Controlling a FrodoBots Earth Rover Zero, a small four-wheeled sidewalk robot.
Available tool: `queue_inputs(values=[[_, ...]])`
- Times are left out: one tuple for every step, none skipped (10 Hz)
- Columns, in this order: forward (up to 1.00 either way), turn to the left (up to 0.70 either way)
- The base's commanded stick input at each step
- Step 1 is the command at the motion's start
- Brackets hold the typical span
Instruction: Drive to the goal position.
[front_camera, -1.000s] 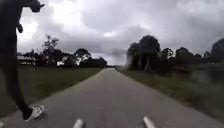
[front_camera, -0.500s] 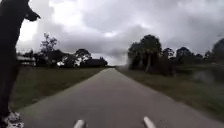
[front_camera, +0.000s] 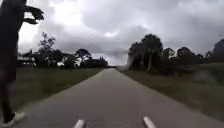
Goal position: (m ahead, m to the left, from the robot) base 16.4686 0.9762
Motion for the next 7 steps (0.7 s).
queue_inputs(values=[[0.7, 0.0], [0.7, 0.0], [0.7, 0.0], [0.7, 0.0], [0.7, 0.0], [0.7, 0.0], [0.7, 0.0]])
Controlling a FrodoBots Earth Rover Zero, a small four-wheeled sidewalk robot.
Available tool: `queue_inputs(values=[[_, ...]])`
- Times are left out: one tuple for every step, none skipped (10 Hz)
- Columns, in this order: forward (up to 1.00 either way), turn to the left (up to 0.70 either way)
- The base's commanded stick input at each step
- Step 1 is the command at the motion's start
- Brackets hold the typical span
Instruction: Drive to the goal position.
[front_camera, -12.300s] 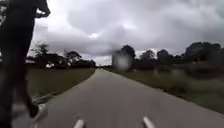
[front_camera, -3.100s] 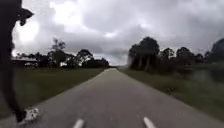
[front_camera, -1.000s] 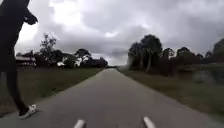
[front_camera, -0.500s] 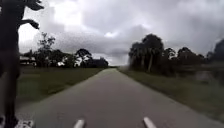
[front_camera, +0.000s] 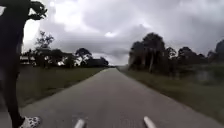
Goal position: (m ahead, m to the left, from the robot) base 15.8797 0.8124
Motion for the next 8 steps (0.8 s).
queue_inputs(values=[[0.7, 0.0], [0.7, 0.0], [0.7, 0.0], [0.7, 0.0], [0.7, 0.0], [0.7, 0.0], [0.7, 0.0], [0.7, 0.0]])
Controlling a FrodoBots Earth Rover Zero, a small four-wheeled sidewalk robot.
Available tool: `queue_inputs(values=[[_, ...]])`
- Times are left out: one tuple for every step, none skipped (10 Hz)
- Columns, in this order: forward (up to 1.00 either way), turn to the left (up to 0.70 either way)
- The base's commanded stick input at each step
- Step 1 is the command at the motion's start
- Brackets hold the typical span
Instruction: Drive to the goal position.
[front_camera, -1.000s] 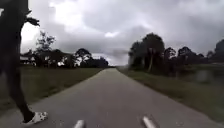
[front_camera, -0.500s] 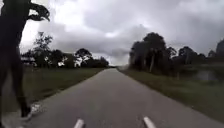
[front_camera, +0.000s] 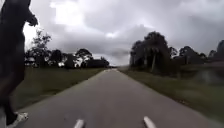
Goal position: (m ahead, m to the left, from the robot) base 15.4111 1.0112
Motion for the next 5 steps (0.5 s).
queue_inputs(values=[[0.7, 0.0], [0.7, 0.0], [0.7, 0.0], [0.7, 0.0], [0.7, 0.0]])
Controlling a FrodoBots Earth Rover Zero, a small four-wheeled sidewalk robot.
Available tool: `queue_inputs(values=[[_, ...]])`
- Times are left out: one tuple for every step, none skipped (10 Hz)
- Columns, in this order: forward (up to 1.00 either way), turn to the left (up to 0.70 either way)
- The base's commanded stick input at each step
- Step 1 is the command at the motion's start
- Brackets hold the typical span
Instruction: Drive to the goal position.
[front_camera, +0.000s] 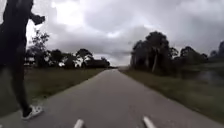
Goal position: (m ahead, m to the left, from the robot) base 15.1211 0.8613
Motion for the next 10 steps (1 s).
queue_inputs(values=[[0.7, 0.0], [0.7, 0.0], [0.7, 0.0], [0.7, 0.0], [0.7, 0.0], [0.7, 0.0], [0.7, 0.0], [0.7, 0.0], [0.7, 0.0], [0.7, 0.0]])
